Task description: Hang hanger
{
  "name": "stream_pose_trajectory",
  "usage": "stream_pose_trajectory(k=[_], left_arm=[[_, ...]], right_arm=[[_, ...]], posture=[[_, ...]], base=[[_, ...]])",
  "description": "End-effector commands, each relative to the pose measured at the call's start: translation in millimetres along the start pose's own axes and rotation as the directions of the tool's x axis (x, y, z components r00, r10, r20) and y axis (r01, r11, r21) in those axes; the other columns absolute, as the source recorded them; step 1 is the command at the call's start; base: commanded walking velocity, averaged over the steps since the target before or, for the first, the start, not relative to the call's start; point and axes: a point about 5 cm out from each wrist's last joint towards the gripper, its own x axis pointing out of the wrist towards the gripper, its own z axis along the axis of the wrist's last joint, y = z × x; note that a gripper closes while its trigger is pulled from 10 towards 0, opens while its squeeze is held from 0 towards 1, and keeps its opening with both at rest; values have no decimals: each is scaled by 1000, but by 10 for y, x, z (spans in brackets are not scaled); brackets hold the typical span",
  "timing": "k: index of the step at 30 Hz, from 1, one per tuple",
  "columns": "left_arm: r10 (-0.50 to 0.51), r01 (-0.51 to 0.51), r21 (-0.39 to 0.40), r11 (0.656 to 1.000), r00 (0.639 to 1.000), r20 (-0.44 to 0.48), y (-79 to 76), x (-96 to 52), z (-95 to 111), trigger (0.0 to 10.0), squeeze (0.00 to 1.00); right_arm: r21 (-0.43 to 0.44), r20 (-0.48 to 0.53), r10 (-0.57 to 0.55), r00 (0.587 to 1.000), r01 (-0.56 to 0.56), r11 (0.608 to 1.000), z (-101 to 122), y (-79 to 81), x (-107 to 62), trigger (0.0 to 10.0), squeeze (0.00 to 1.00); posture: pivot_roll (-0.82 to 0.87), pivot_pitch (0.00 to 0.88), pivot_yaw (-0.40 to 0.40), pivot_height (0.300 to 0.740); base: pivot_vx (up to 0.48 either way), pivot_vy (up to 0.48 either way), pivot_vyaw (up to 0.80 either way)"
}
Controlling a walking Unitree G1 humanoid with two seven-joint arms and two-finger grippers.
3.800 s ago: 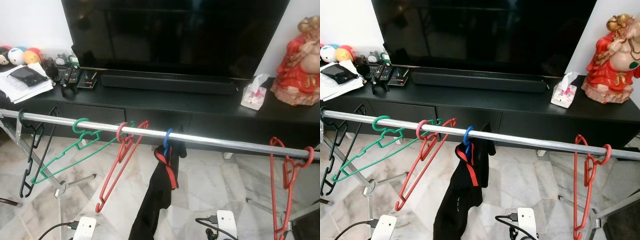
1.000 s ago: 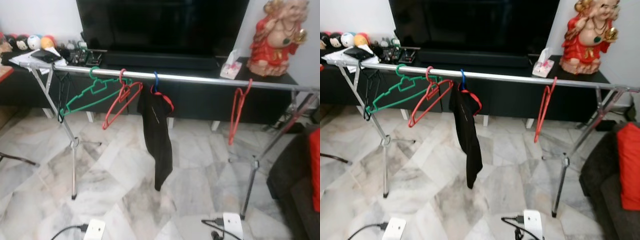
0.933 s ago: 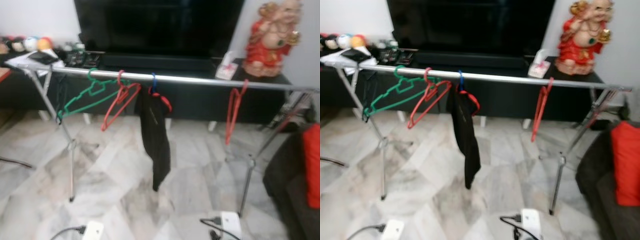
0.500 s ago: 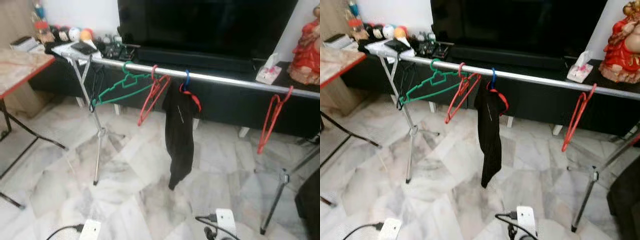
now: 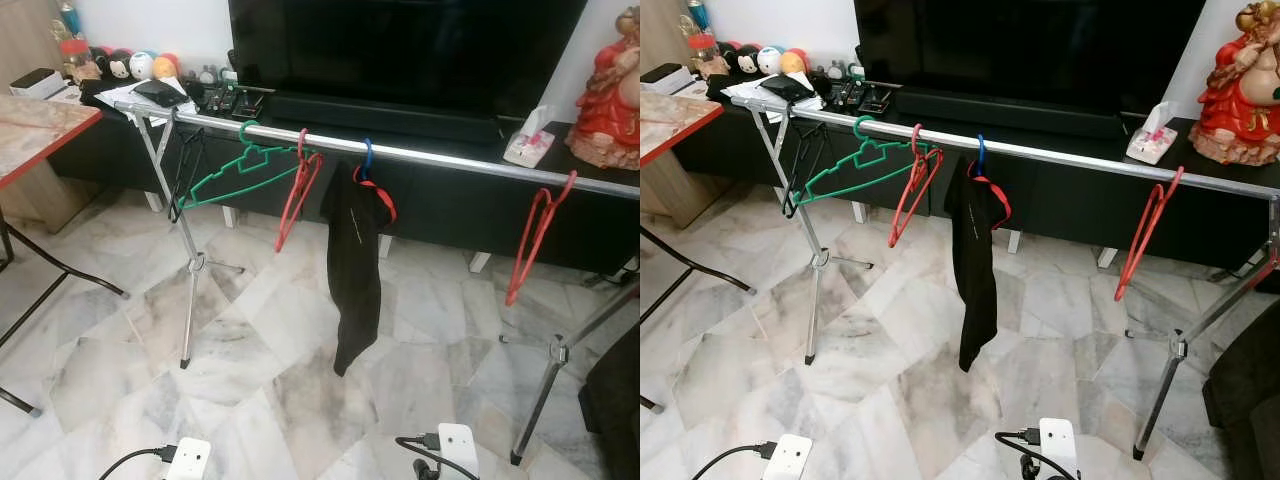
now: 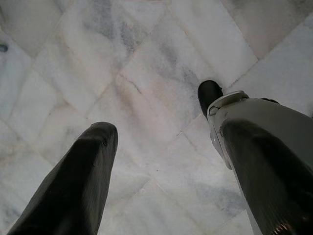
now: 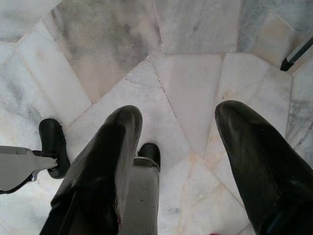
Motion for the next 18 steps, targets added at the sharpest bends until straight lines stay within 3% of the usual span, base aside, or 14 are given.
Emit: stream_pose_trajectory(k=[1, 3, 15, 18], left_arm=[[-6, 7, 8, 1000, 1000, -19, -19, -5, -39, 10000, 0], [-7, 7, 7, 1000, 1000, -18, -18, -5, -39, 10000, 0], [-13, 13, -4, 1000, 1000, -13, 7, -5, -45, 10000, 0], [-21, 22, 26, 999, 1000, -13, 12, -4, -42, 10000, 0]], right_arm=[[10, -8, -11, 1000, 11, 1000, -14, -29, -2, 10000, 0], [3, -10, -12, 1000, 12, 1000, -14, -30, -2, 10000, 0], [-2, -23, -14, 1000, 14, 1000, -23, -10, 0, 10000, 0], [3, -26, -13, 1000, 13, 1000, -27, -3, 0, 10000, 0]], posture=[[-112, 19, -39, 740], [-112, 19, -39, 740], [-114, 17, -25, 740], [-114, 16, -23, 740]], base=[[0, 0, 0], [0, 0, 0], [0, 0, -783], [0, 0, -781]])
